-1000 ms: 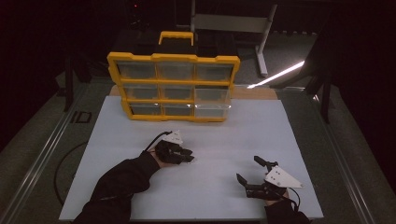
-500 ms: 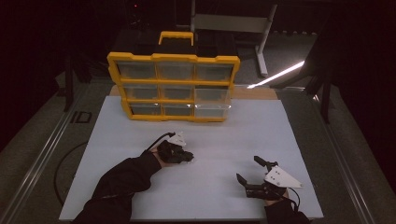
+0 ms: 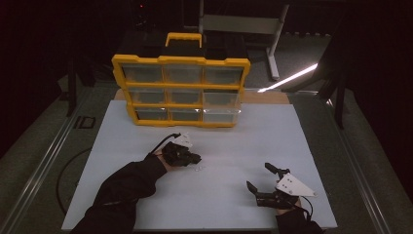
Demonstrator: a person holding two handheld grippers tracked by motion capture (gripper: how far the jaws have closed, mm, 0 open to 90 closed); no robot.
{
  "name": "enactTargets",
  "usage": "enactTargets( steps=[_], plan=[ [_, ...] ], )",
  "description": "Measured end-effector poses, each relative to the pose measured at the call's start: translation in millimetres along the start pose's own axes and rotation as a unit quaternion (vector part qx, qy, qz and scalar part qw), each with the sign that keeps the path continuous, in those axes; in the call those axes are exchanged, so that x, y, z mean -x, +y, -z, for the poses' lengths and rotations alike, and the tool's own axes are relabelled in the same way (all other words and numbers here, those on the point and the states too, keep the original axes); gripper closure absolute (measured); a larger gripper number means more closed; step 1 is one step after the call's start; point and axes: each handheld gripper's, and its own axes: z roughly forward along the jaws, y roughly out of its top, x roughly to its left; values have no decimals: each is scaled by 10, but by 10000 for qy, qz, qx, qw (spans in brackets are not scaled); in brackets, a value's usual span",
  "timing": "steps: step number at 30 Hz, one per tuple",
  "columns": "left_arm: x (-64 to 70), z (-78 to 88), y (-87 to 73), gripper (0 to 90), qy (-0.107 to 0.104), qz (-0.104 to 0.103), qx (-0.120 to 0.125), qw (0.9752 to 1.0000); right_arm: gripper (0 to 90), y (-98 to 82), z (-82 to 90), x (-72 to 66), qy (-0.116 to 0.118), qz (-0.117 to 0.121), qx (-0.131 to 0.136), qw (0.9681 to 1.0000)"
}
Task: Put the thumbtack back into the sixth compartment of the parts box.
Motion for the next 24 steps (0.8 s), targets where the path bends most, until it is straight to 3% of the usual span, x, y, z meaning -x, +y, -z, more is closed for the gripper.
enactTargets(
  steps=[10,19,24],
  plan=[
    [48,224,188,840,-98,-128,157,9997,102,-1,3,7,-11,-35,22,10000],
    [72,488,472,840,-253,-143,430,9987,102,7,13,6,-42,-10,54,10000],
    [113,554,623,840,-221,-301,382,9986,102,20,22,2,-78,46,121,9999]
  ],
)
